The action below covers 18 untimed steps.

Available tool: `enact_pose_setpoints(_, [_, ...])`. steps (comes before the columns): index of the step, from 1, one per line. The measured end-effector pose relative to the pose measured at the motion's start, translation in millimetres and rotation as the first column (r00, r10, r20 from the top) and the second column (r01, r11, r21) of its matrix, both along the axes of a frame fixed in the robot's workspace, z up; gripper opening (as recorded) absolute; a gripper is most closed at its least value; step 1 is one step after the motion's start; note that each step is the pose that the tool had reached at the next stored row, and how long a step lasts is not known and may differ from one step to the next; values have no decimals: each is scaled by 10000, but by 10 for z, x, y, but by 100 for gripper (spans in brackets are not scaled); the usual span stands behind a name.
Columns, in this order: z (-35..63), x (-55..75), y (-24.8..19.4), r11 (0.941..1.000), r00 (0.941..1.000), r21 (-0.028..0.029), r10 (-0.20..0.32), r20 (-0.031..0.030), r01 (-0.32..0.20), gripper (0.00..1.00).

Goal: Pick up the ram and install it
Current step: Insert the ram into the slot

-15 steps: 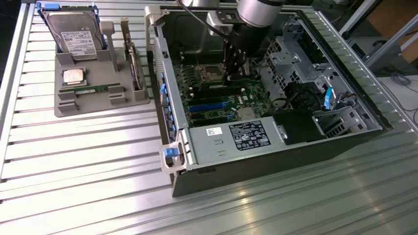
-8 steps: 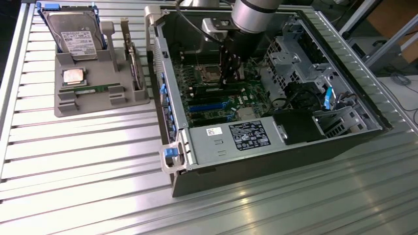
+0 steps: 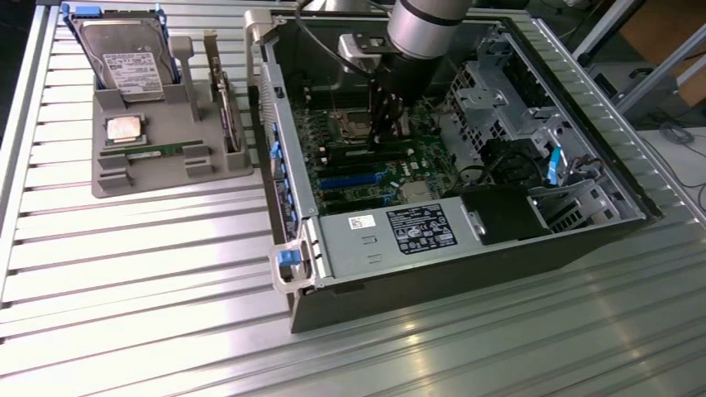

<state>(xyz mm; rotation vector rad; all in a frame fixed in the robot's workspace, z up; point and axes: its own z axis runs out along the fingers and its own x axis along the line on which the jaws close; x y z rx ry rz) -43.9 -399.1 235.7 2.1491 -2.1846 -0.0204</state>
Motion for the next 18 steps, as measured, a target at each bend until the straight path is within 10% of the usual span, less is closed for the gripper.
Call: enact_pose_setpoints(18, [-25, -1, -65, 10000, 10000, -1, -2, 0, 2, 13])
